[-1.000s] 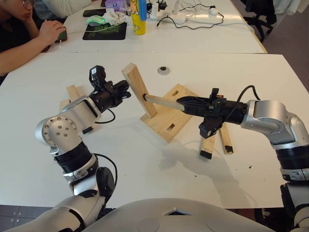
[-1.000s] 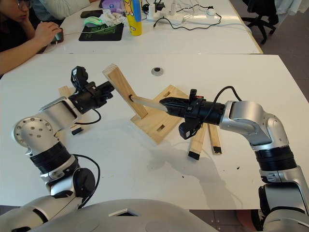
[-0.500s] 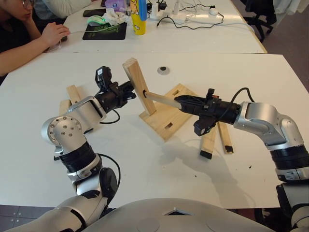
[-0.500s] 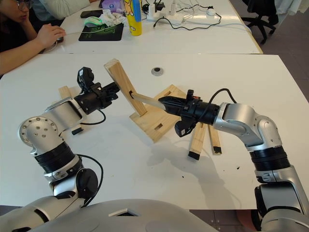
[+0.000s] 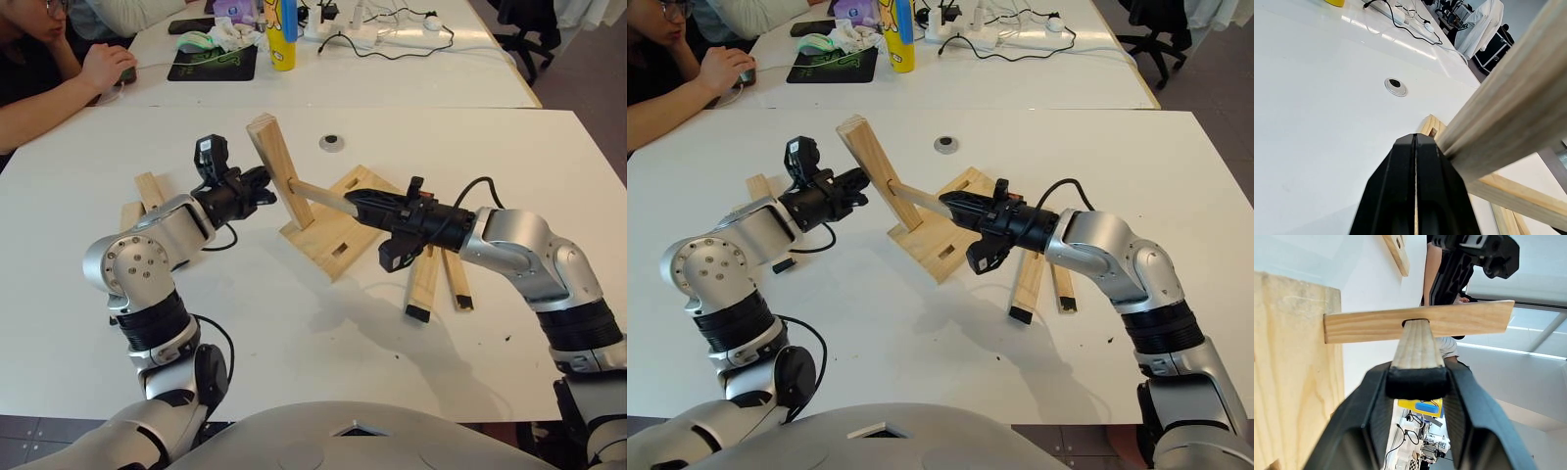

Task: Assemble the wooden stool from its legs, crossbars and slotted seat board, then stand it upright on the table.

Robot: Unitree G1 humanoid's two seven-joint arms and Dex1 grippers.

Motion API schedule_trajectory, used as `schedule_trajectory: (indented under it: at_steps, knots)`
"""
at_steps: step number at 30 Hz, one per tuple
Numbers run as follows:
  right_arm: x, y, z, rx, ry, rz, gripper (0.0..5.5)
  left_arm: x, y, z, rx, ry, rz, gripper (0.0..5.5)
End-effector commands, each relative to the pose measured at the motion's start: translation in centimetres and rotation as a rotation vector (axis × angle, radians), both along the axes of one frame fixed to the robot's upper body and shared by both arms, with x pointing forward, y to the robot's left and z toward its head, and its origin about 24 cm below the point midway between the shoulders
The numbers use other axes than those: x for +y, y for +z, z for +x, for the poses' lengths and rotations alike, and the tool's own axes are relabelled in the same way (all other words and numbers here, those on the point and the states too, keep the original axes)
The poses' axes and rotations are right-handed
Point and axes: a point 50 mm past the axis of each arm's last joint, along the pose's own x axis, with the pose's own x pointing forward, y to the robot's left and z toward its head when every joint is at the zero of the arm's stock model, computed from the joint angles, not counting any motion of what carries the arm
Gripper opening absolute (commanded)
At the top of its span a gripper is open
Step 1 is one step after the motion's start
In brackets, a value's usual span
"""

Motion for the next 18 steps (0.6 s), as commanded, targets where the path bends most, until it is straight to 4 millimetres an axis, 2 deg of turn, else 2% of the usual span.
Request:
schedule_trajectory:
  at_steps: [1,11,15,18]
  knots:
    - [1.4,0.7,0.4,-0.026,0.051,-0.038,1.32,-2.0,0.3,-0.5,-0.023,-0.144,-0.001,0.0]
    - [1.8,-0.4,1.5,0.008,0.032,-0.116,1.32,-3.5,1.5,-0.9,-0.089,-0.226,0.011,0.0]
    - [1.5,0.0,2.0,0.009,0.019,-0.099,1.32,-3.3,1.5,-0.9,-0.091,-0.223,0.019,0.0]
    - [1.3,0.5,2.3,0.005,0.011,-0.086,1.32,-2.4,0.8,-0.7,-0.069,-0.168,0.041,0.0]
